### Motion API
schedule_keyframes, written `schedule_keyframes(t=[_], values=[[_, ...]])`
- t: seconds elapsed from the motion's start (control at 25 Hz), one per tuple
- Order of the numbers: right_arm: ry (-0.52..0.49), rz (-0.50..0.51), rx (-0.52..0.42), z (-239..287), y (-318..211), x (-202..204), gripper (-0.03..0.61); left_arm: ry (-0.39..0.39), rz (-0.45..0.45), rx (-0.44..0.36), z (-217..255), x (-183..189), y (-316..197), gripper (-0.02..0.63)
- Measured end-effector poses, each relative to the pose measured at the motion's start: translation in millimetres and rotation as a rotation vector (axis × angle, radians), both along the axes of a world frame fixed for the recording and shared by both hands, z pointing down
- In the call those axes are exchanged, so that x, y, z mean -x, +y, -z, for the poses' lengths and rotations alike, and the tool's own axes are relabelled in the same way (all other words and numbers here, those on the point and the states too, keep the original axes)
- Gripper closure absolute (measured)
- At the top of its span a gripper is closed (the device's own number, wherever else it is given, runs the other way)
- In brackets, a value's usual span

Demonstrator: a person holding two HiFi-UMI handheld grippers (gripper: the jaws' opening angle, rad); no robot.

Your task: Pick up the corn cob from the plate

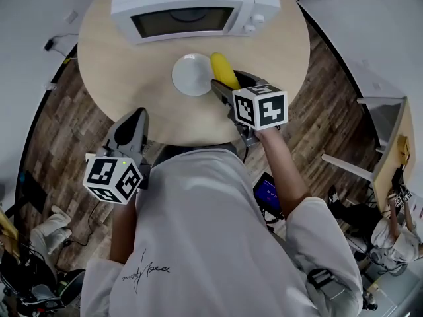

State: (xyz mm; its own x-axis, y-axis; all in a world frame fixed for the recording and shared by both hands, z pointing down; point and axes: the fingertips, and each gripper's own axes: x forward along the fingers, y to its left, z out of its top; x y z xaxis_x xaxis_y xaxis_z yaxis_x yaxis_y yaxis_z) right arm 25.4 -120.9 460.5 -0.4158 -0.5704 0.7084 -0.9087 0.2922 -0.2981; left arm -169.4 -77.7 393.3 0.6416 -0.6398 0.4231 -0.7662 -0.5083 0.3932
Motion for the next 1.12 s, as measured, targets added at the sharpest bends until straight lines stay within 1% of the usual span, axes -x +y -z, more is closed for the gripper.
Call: schedule_keyframes(t=[0.48, 0.8, 0.92, 1.12], values=[[-0.021, -0.038, -0.032, 17.6, 6.4, -1.9, 0.310, 0.007, 0.018, 0.001, -1.1, 8.1, -8.1, 0.615], [-0.021, -0.097, -0.076, 31.8, 16.0, -13.2, 0.308, 0.003, 0.015, -0.006, 0.8, 9.9, -10.8, 0.615], [-0.007, -0.114, -0.098, 35.9, 18.9, -14.2, 0.310, 0.000, 0.023, -0.010, 2.3, 14.6, -13.2, 0.616], [-0.014, -0.143, -0.117, 42.2, 25.6, -19.0, 0.308, 0.003, 0.041, -0.012, 3.6, 18.3, -15.6, 0.617]])
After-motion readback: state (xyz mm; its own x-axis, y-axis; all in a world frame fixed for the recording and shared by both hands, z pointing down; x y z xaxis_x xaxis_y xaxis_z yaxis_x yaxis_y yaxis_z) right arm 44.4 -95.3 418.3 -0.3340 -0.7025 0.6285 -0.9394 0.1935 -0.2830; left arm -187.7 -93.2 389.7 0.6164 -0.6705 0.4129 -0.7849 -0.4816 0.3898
